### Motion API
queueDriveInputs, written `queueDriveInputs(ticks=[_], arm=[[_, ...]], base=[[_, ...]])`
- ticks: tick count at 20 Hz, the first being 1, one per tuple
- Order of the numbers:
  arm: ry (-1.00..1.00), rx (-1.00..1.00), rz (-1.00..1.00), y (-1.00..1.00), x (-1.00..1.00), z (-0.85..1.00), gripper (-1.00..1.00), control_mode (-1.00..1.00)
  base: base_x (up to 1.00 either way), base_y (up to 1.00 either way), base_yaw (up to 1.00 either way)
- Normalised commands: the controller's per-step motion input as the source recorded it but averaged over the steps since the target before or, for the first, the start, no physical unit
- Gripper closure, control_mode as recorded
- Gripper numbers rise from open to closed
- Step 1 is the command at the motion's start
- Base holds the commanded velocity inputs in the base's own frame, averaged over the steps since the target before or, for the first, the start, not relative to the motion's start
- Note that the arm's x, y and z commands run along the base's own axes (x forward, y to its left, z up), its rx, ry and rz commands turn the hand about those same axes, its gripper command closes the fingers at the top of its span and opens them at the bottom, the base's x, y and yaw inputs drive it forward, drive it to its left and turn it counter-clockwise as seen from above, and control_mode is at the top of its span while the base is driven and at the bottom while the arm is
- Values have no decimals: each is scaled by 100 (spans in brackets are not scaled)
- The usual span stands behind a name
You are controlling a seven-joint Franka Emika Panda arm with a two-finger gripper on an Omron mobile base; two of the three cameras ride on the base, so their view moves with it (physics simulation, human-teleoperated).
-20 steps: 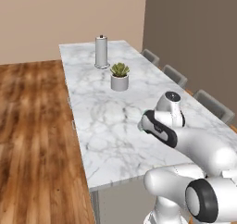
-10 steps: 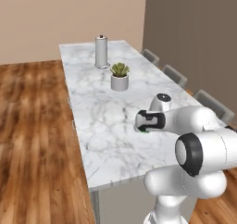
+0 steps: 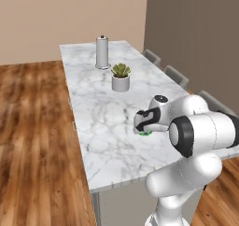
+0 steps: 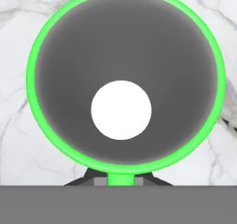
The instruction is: Clear the mugs and bowl far away from the sink.
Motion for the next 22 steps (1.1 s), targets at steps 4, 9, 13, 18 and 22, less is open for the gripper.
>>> queueDriveInputs(ticks=[4,9,13,18,22], arm=[[0,0,0,0,14,-34,100,-100],[0,0,0,0,13,-34,100,-100],[0,0,0,4,1,-33,-100,-100],[0,1,-3,-1,-8,5,-100,-100],[0,1,-5,0,-9,42,-100,-100]], base=[[0,0,0],[0,0,0],[0,0,0],[0,0,0],[0,0,0]])
